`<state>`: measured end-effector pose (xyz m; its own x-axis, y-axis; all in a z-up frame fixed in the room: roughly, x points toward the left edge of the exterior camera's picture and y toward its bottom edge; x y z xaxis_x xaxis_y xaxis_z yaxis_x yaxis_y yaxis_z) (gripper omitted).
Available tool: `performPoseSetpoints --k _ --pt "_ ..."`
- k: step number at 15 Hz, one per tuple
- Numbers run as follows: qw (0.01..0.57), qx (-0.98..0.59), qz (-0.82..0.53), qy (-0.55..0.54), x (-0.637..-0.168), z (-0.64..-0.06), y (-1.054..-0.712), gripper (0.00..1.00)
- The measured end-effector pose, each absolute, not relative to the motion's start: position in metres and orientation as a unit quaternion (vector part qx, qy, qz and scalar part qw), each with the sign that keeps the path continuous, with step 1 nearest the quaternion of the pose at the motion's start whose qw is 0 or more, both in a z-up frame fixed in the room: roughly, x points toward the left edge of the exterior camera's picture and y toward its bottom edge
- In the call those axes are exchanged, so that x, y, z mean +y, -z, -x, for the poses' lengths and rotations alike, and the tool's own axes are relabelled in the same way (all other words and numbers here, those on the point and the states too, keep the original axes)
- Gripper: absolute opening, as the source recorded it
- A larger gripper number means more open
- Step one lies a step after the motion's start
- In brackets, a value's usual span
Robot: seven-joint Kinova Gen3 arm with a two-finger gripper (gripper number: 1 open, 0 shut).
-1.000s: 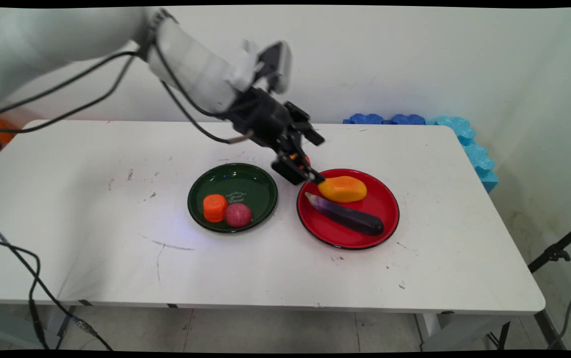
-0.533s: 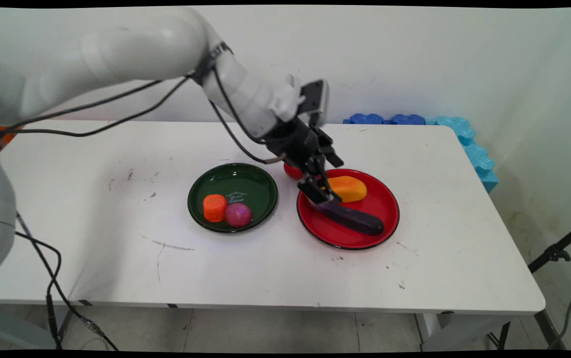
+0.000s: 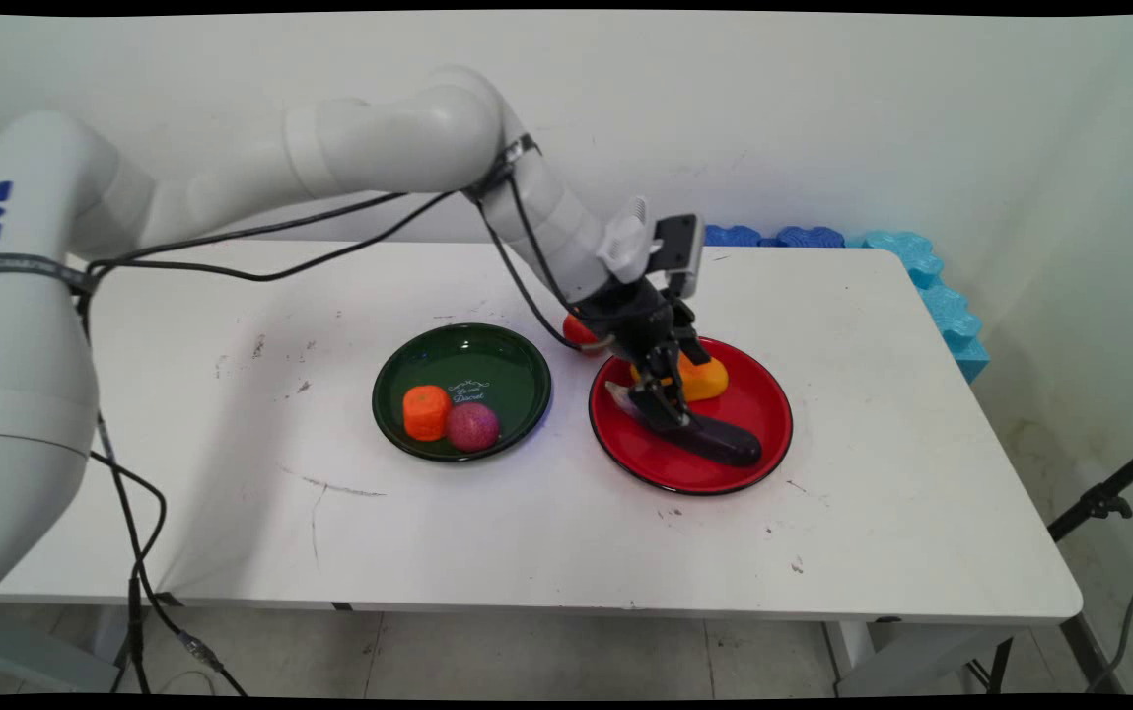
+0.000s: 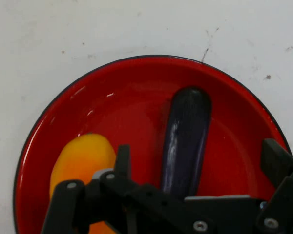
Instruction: Pick up the eggplant from the red plate
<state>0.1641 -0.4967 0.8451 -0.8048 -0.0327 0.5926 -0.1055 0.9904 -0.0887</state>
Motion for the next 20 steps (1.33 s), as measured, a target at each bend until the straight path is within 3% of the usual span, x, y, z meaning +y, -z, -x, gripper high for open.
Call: performPoseSetpoints --k 20 --pt "0.291 -0.955 0.049 -0.03 -0.529 -0.126 -0.793 1.0"
